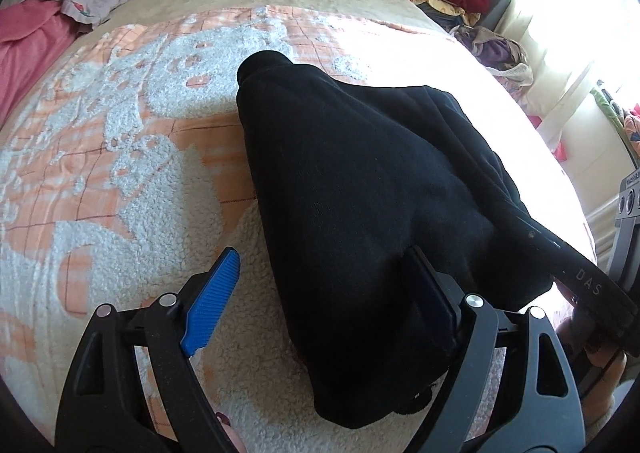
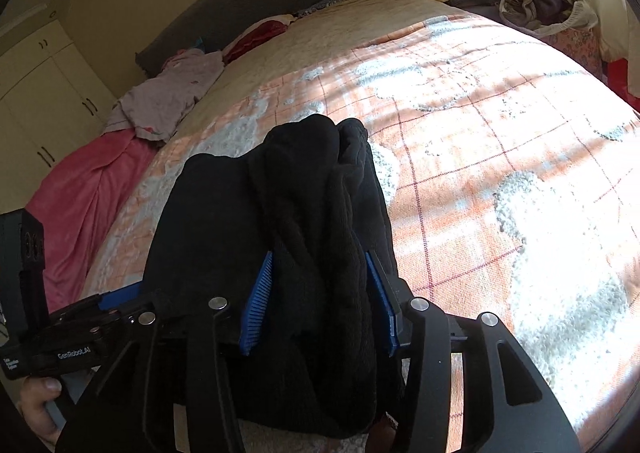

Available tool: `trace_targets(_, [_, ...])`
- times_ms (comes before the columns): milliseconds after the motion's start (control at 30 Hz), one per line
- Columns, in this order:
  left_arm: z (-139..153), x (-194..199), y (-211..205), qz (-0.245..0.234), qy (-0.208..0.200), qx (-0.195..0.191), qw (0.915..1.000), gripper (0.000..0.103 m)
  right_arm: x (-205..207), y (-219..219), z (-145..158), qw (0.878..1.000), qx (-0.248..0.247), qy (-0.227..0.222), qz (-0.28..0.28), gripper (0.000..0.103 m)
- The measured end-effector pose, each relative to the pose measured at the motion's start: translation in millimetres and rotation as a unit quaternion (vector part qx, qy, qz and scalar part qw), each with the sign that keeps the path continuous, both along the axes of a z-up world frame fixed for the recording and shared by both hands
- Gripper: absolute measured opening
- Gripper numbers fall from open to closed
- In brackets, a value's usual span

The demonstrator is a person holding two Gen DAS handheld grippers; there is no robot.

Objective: Fold small clothes
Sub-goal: 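Lower the bundle onto the blanket and open both grippers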

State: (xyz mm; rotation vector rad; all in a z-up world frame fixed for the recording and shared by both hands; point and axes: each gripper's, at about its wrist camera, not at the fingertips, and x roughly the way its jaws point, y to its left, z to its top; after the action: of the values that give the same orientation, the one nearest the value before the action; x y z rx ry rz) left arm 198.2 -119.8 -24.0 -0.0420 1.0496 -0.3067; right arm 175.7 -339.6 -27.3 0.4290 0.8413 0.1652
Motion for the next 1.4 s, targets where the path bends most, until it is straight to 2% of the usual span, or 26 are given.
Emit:
trace_targets(167, [4, -10, -2, -0.004, -0.009, 0.013, 0.9999, 0.078, -20, -5, 1, 0.999, 0.033, 0.009, 0.009, 0.046])
trace_targets(233, [6, -15, -3, -0.009, -0.012, 0.018, 0.9997, 0.079, -28, -6, 2, 0.999, 0.036, 0.008, 0.015, 0.041])
trace_targets(267, [6, -17, -3, -0.012, -0.013, 0.021, 0.9996, 0.079, -32, -6, 4, 0.999, 0.03, 0.005, 0.016, 0.028])
trace_targets(300, [6, -18, -4, -0.014, -0.013, 0.022, 0.9996, 0.079, -35, -5, 5, 1.0, 0.025, 0.003, 0.017, 0.026])
trace_targets(467, [0, -24, -8, -0.022, -0.012, 0.034, 0.9991, 0.08, -37, -6, 0, 1.0, 0.02, 0.014, 0.0, 0.025])
trace_targets(733, [0, -31, -10, -0.022, -0.02, 0.039, 0.9988, 0.08, -48, 2, 6, 1.0, -0.009, 0.007, -0.018, 0.042])
trace_targets(833, [2, -32, -11, -0.021, -0.021, 0.041, 0.9987, 0.08, -55, 6, 14, 0.999, -0.029, -0.005, -0.017, 0.052])
trace_targets(900, [3, -34, -11, -0.02, -0.023, 0.041, 0.9987, 0.08, -60, 7, 17, 0.999, -0.048, -0.011, -0.023, 0.068])
trace_targets(967, [7, -36, -10, -0.018, -0.029, 0.039, 0.9987, 0.08, -66, 6, 20, 0.998, -0.057, -0.02, -0.026, 0.073])
trace_targets(1000, [10, -38, -9, -0.017, -0.034, 0.036, 0.9986, 0.081, -69, 5, 22, 0.998, -0.059, -0.024, -0.03, 0.081])
trace_targets(1067, [17, -44, -6, -0.014, -0.046, 0.028, 0.9984, 0.089, -77, 0, 24, 0.997, -0.062, -0.034, -0.039, 0.086])
trace_targets(1133, [24, -50, -3, -0.011, -0.057, 0.024, 0.998, 0.092, -83, -4, 27, 0.996, -0.061, -0.038, -0.043, 0.086])
trace_targets(1167, [26, -52, -2, -0.01, -0.061, 0.023, 0.9978, 0.093, -87, -5, 29, 0.996, -0.062, -0.044, -0.045, 0.086])
trace_targets(1267, [32, -61, -1, -0.011, -0.072, 0.023, 0.9971, 0.093, -101, -6, 39, 0.993, -0.08, -0.065, -0.051, 0.098])
trace_targets(1400, [33, -75, 5, -0.001, -0.088, 0.032, 0.9956, 0.093, -120, -3, 52, 0.988, -0.11, -0.091, -0.058, 0.098])
